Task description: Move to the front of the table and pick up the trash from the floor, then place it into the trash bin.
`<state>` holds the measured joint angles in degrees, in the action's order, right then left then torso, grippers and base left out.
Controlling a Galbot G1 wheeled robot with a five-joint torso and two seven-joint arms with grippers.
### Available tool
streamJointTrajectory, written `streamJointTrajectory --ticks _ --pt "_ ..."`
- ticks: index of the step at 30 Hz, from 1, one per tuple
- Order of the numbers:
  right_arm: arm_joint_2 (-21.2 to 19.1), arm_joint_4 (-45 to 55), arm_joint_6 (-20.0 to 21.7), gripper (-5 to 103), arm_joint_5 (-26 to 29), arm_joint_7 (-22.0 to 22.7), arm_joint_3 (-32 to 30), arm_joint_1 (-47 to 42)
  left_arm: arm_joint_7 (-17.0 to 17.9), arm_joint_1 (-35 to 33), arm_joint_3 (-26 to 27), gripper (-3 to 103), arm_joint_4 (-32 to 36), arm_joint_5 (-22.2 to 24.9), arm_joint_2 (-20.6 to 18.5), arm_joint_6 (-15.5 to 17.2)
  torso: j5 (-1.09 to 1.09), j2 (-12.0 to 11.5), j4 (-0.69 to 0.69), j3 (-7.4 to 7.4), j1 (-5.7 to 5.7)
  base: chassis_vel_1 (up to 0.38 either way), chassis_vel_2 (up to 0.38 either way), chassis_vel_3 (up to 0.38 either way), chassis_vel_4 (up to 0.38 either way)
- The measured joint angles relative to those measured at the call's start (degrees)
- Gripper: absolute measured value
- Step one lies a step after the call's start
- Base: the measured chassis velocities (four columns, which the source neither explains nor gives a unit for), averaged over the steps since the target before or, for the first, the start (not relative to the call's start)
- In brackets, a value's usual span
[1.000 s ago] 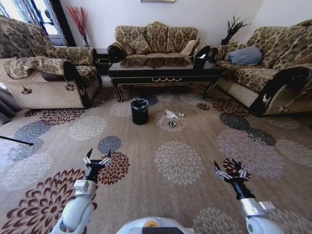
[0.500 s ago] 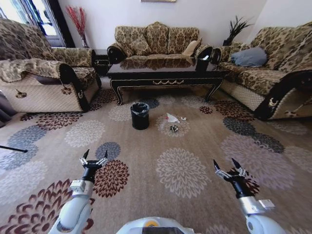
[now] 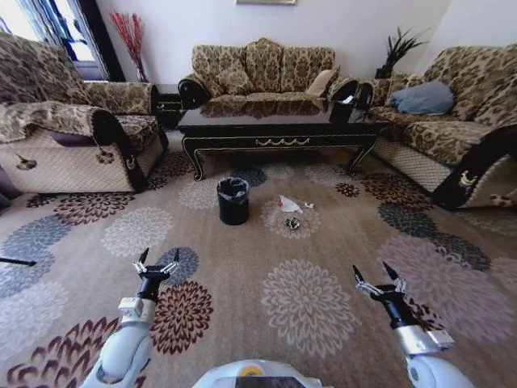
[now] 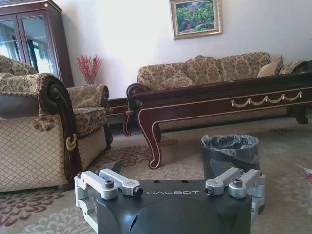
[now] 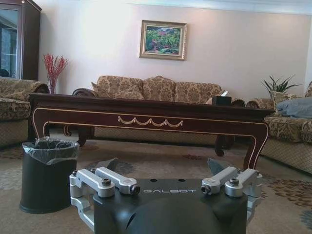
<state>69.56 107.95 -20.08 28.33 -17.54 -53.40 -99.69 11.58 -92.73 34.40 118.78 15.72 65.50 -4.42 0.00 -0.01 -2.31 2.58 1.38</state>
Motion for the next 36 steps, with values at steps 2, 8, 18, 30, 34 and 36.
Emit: streamJointTrajectory --ticks 2,8,18,30,34,36 --pt "0.1 0.1 0.1 100 0.0 0.0 0.1 0.0 0.0 -0.1 0.1 100 0.0 0.0 0.0 0.0 0.00 0.0 0.00 0.00 0.00 -0.135 0.130 0.122 -0.128" --pt "0.2 0.2 0.1 100 -0.2 0.0 0.2 0.0 0.1 -0.1 0.2 100 0.1 0.0 0.0 0.0 0.00 0.0 0.00 0.00 0.00 -0.146 0.141 0.141 -0.152" --pt "0.3 0.6 0.1 100 -0.2 -0.3 0.2 -0.3 0.2 -0.4 0.2 100 0.3 -0.5 0.6 0.0 0.00 0.0 0.00 0.01 0.01 -0.141 0.154 0.160 -0.148" --pt "0.4 0.5 -0.2 100 -0.2 -0.4 0.2 -0.3 0.3 -1.1 0.7 100 0.4 -1.0 1.3 -0.2 0.00 0.0 0.00 0.01 0.01 -0.144 0.147 0.139 -0.145" --pt "0.3 0.5 -0.2 100 -0.3 -0.5 0.3 -0.3 0.3 -1.3 1.0 100 0.4 -0.8 1.4 -0.2 0.00 0.0 -0.01 0.01 0.01 -0.144 0.140 0.134 -0.146" --pt "0.3 0.5 -0.2 100 -0.3 -0.5 0.3 -0.2 0.3 -1.3 1.0 100 0.4 -0.8 1.4 -0.3 -0.01 0.0 0.00 0.01 0.01 -0.136 0.142 0.144 -0.144"
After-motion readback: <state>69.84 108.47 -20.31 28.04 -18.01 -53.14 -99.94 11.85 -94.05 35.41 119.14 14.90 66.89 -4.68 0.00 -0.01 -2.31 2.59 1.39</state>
